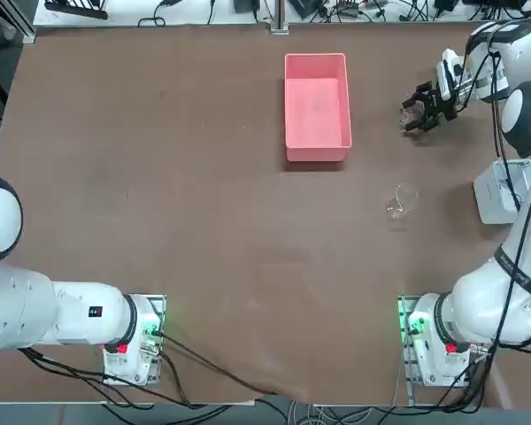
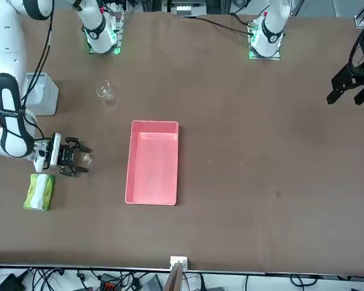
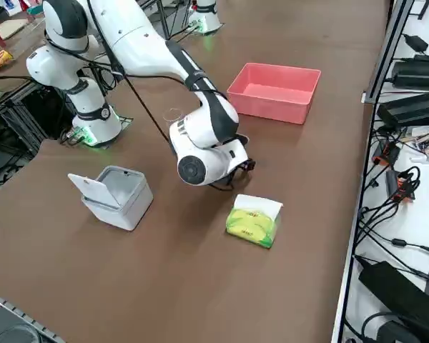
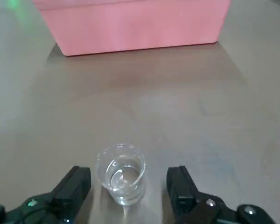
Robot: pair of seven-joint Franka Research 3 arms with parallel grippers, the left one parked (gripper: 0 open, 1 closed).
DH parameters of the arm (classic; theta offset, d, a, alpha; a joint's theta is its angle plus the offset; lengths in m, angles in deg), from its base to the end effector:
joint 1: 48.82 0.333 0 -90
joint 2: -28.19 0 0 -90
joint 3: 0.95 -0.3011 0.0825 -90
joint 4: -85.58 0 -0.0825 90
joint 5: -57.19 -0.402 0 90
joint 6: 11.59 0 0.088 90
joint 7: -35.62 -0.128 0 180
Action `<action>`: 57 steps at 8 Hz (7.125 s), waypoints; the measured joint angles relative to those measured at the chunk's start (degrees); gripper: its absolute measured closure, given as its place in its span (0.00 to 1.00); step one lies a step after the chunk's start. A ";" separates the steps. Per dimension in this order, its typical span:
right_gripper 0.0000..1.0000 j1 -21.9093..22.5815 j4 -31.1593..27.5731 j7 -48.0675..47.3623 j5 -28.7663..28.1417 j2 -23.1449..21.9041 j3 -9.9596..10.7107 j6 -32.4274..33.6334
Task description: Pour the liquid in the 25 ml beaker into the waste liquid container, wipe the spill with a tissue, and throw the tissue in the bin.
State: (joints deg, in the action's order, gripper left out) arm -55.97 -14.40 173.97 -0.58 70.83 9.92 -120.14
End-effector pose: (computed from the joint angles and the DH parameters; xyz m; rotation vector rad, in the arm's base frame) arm 0.6037 -0.1128 0.0977 -1.7721 -1.6346 -0.7332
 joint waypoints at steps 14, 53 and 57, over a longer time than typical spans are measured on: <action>0.22 1.43 1.06 0.57 -1.97 1.36 -0.03 0.00; 0.52 54.09 21.45 -67.19 36.82 -2.04 28.77 -2.71; 0.52 55.43 26.64 -74.13 43.42 0.03 28.76 0.01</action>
State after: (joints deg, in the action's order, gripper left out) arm -0.54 12.24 99.84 42.84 70.86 38.68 -120.13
